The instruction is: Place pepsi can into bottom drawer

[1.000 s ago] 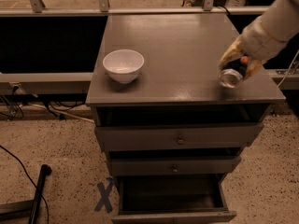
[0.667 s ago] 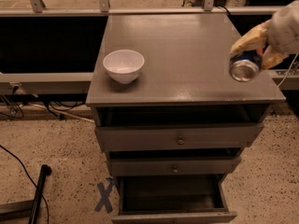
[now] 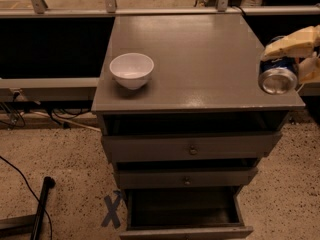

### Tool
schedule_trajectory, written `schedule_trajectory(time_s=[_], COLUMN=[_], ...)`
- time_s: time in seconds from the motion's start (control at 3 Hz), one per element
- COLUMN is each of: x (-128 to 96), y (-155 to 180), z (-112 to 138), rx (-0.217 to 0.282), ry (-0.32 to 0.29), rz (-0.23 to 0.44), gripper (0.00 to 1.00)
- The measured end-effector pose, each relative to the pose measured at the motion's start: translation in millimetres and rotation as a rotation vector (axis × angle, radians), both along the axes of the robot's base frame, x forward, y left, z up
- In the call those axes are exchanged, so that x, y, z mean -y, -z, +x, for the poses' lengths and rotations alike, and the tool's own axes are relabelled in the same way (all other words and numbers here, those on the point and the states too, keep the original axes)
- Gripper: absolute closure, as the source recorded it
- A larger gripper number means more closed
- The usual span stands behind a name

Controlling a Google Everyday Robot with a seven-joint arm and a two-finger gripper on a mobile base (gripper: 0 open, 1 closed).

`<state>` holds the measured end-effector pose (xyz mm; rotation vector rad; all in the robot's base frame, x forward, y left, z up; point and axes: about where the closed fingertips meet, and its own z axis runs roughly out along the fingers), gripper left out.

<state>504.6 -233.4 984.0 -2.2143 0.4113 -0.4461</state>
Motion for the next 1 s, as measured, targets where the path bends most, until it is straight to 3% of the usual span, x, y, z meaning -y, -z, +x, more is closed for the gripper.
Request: schedule_trajectory(time_s=[0.33, 0.67, 1.0], x=[-3.4, -26.7, -30.0], y=[-0.5, -5.7, -1.1], z=[-0.5, -14.0, -45.7], rx=[0.073, 0.225, 0.359], ry=[-0.027, -0.136, -0.215], rz=[0.012, 0.058, 0.076], gripper=[1.00, 1.00, 1.00])
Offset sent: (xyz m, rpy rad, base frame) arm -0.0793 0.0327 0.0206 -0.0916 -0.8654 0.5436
